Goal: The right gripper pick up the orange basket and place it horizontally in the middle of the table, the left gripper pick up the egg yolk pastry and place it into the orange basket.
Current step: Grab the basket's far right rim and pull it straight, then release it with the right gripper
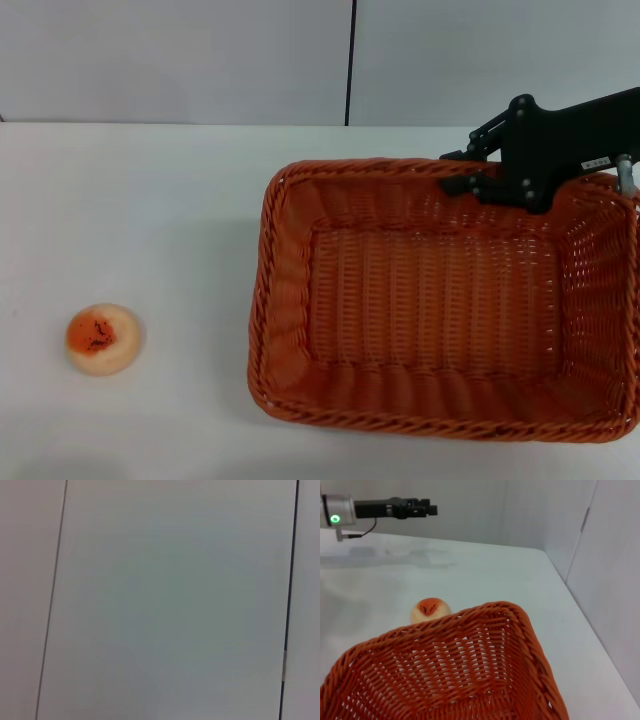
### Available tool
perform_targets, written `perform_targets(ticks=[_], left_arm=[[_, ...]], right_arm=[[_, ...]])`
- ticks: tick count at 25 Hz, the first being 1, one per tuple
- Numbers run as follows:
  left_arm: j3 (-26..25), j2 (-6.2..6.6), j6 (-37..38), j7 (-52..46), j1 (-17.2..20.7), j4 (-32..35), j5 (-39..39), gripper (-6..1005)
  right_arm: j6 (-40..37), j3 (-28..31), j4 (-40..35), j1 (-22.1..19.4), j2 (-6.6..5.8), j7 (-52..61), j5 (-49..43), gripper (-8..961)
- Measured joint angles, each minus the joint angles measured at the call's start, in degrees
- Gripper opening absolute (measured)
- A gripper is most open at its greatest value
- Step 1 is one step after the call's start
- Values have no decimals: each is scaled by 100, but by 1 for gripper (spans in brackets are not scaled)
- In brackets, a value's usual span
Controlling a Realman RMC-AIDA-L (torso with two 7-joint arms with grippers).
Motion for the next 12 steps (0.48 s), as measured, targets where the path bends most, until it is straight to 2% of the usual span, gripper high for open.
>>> perform_targets(ticks=[7, 12], left_arm=[[9, -3, 25, 13, 17, 0, 0, 765], [9, -12, 36, 7, 42, 0, 4, 763]], right_arm=[[28, 1, 155, 2, 38, -447, 17, 168], [257, 9, 173, -61, 149, -483, -9, 169]])
